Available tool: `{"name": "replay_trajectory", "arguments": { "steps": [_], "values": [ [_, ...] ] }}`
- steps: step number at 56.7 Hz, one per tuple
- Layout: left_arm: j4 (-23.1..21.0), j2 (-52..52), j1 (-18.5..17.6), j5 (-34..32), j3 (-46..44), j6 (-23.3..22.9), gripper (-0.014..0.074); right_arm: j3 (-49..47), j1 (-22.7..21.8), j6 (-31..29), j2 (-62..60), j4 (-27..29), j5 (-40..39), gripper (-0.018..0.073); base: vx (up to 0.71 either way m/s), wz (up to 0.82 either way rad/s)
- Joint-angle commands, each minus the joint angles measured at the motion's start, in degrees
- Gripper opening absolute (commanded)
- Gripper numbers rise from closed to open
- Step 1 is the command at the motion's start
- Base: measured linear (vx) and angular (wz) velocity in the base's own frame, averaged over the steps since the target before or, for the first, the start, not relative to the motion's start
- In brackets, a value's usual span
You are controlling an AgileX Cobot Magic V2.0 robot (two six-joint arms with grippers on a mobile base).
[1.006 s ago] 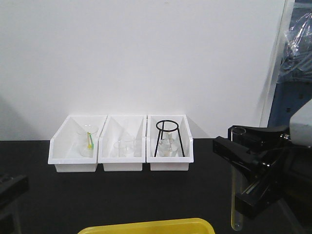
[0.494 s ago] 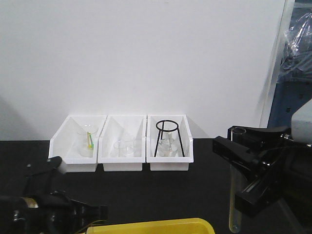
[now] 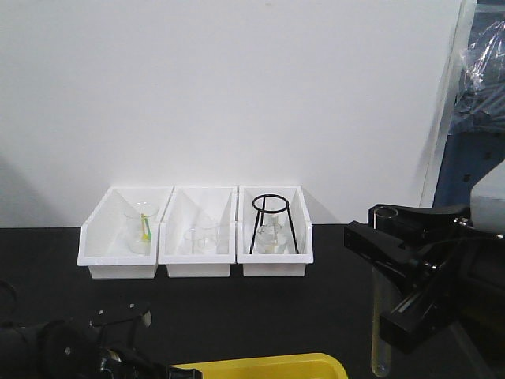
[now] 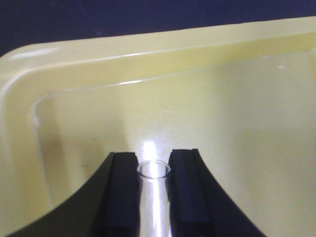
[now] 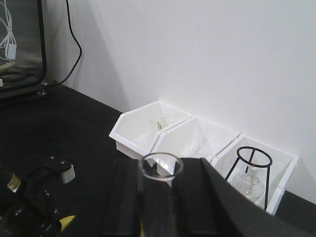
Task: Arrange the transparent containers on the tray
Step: 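Lower the left-held tube into the yellow tray and open the left gripper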
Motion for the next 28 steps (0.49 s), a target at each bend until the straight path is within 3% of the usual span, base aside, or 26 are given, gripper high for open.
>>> {"name": "replay_trajectory", "arguments": {
  "steps": [1, 18, 28],
  "values": [
    [-1.2, -1.2, -0.4, -3.2, -1.7, -1.0, 0.0032, -1.8, -0.2, -0.1, -0.5, 0.9, 0.3, -0.0011, 0.0, 0.0],
    [-0.4, 0.5, -0.4, -4.4, -1.7, -0.7, 0.0248, -1.8, -0.2, -0.1, -0.5, 0.9, 0.3, -0.0011, 0.0, 0.0],
    [3.3, 0.7, -0.4, -4.4, -1.7, -0.7, 0.0374, -1.8, -0.2, -0.1, -0.5, 1.0, 0.3, -0.0011, 0.0, 0.0]
  ]
}}
